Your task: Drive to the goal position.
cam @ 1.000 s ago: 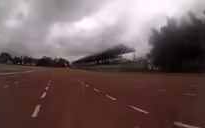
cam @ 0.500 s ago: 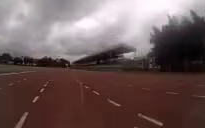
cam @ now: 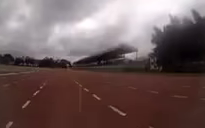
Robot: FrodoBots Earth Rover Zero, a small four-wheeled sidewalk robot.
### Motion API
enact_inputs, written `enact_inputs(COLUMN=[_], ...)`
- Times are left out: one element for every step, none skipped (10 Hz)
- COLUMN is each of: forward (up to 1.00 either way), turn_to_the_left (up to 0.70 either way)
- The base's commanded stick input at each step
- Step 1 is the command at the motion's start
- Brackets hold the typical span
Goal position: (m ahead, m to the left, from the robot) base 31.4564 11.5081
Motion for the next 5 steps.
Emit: enact_inputs(forward=[0.70,0.70,0.70,0.70,0.70], turn_to_the_left=[0.00,0.00,0.00,0.00,0.00])
